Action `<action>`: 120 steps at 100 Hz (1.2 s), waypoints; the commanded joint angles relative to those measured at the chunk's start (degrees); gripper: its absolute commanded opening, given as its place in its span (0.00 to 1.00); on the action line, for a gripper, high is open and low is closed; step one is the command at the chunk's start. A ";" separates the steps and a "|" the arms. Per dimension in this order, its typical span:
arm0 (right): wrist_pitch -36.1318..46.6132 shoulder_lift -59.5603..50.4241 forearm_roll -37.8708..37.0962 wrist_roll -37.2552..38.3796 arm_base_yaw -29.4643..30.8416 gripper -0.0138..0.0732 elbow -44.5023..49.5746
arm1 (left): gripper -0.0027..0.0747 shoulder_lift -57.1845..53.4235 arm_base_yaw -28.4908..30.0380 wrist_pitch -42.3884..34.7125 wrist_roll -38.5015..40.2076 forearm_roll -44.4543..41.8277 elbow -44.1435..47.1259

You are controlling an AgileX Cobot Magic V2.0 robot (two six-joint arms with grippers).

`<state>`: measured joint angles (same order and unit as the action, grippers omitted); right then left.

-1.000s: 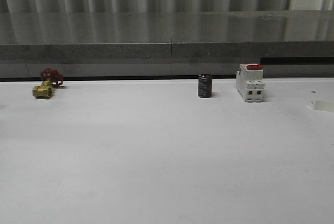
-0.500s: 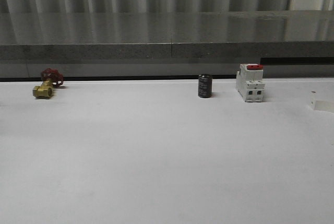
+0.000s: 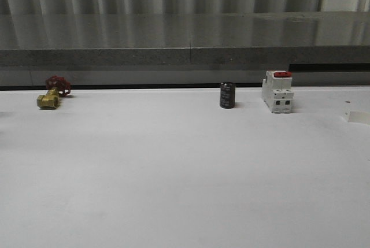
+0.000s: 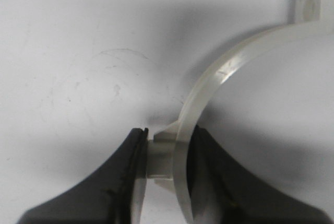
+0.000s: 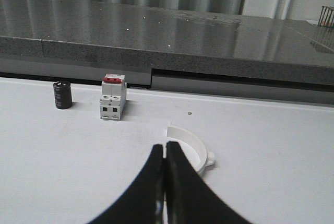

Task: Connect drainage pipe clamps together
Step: 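Close the left gripper on the clamp half's end and lift it, then lower the clamp half onto the table center and open the left gripper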

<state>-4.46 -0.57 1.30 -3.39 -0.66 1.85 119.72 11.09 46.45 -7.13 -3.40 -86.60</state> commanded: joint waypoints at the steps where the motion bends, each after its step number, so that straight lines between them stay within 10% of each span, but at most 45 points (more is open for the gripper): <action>1: 5.08 -1.05 -0.32 -0.23 0.31 0.08 -1.23 | 0.19 -5.77 -1.16 0.27 0.03 0.30 -1.61; 82: 5.08 -1.05 -0.32 -0.23 0.31 0.08 -1.23 | 0.19 -15.23 -35.00 6.48 31.11 -6.20 -0.96; 120: 5.08 -1.05 -0.32 -0.23 0.31 0.08 -1.23 | 0.19 -11.63 -41.96 4.91 40.34 -6.48 -0.96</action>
<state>-4.46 -0.57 1.30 -3.39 -0.66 1.85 109.12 -29.89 53.07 31.35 -9.62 -86.26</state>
